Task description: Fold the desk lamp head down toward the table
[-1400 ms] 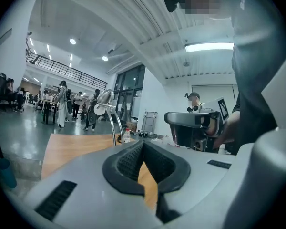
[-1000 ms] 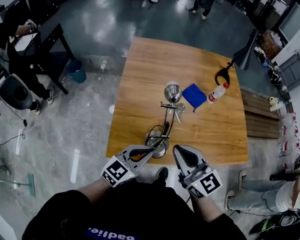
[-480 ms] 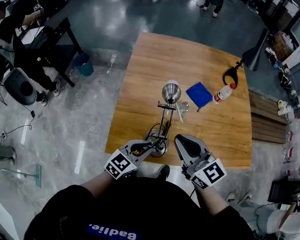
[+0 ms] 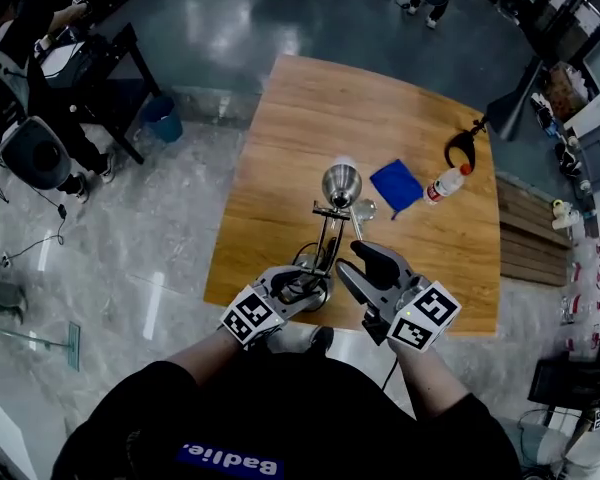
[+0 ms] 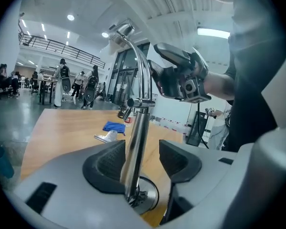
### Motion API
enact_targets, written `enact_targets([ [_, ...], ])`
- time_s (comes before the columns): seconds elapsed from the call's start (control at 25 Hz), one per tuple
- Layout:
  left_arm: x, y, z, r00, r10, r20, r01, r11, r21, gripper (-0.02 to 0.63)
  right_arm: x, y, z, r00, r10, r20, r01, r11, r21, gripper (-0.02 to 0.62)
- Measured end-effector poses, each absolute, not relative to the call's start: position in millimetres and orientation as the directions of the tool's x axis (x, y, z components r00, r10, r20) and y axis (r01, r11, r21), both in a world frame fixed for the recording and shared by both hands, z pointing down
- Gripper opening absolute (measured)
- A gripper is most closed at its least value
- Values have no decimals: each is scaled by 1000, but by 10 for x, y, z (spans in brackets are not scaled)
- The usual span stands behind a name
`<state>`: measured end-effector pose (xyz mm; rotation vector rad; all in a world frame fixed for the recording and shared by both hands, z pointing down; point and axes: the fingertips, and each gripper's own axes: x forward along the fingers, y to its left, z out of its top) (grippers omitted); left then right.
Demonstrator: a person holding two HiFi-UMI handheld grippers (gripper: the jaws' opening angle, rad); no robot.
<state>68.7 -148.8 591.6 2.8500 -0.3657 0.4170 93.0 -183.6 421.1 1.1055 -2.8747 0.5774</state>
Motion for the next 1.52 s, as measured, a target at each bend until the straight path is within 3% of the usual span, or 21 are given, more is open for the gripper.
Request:
enact_targets([
  [0.28,885,-1558,5920,948,-162,273,-216,-959,181,218,839,-2000,4267,-842,-518,153,-514,681,-521,163],
  [0.76,1131,-1601,5875,963,-99,250,-139,-979,150,216,635,-2139,4181,-929,-353,113,-342,699,-628,141],
  [0.84,1141,-1617,5866,965,-98,242,-136,-980,148,193,647,-2158,4181,-936,-340,97,-317,686,-655,53],
  [0.88,1140,-1630,5866,966,-102,239,-139,-980,145,167,652,-2164,4185,-939,-332,88,-303,678,-670,47],
  [0.96,1134,-1651,5872,965,-109,237,-144,-980,138,123,654,-2168,4192,-945,-319,72,-279,669,-689,41],
  [1.52,1122,-1678,5879,968,-157,197,-183,-976,120,115,665,-2203,4209,-950,-310,34,-244,670,-702,35],
])
